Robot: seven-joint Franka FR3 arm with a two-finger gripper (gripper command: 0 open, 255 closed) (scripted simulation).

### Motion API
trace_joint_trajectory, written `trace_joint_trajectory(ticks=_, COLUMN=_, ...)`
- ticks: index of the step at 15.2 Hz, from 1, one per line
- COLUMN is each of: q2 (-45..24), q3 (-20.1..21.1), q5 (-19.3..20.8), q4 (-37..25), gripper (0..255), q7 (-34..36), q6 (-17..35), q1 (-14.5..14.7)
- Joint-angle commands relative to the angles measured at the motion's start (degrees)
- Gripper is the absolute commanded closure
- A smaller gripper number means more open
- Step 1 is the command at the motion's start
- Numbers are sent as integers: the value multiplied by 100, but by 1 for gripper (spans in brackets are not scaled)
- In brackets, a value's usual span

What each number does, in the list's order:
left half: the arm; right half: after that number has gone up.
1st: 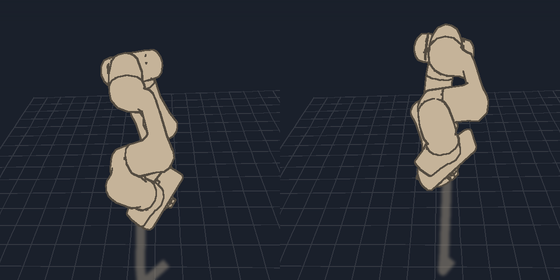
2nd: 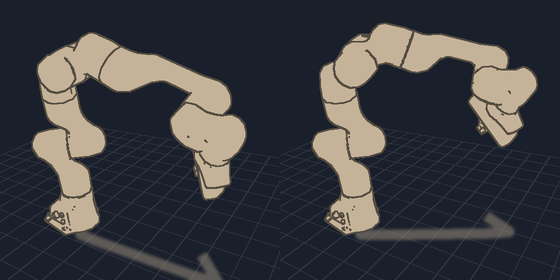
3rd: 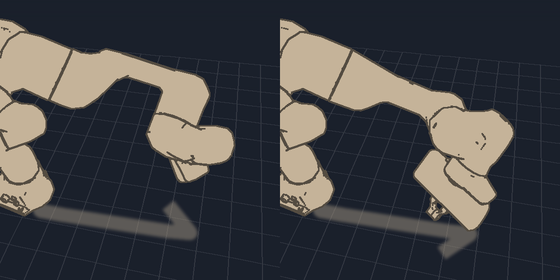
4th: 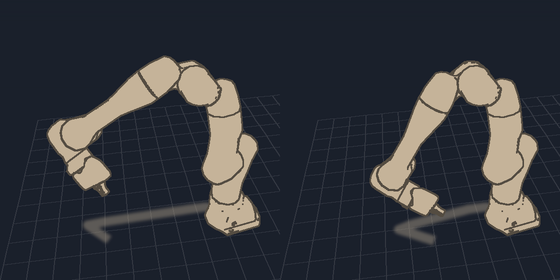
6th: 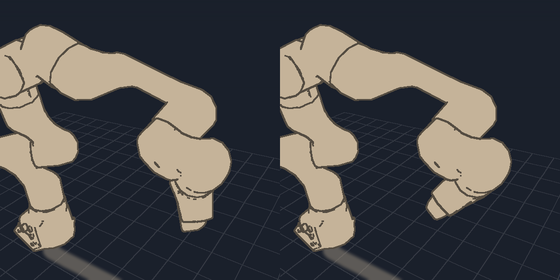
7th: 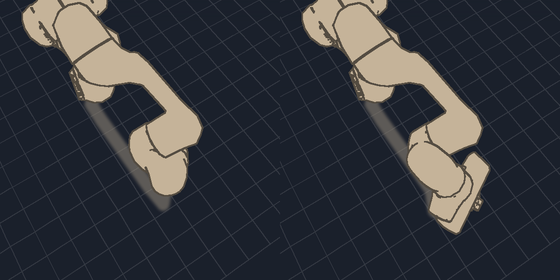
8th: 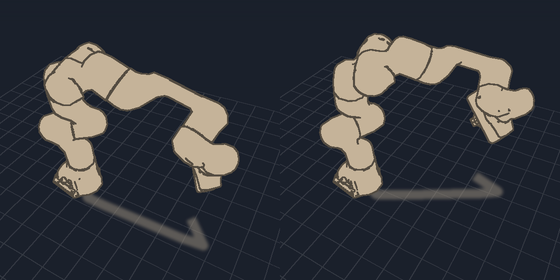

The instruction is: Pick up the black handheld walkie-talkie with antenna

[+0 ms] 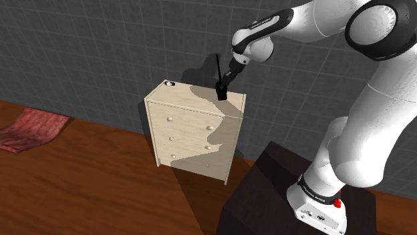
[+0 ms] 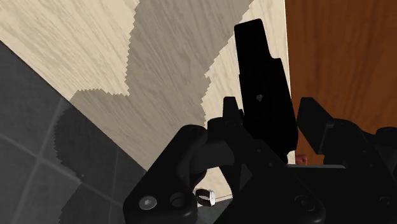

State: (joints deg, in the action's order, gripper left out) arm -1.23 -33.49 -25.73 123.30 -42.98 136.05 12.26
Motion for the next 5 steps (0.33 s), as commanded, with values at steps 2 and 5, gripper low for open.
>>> trace_joint_trajectory(ticks=2, q2=118, q3=-10, q5=175, q4=-109, gripper=255, q7=158, q6=-178, q1=-2)
trace_joint_trajectory(ticks=5, q2=163, q3=-10, q5=239, q4=-152, gripper=255, q7=219, q6=-247, q1=-3)
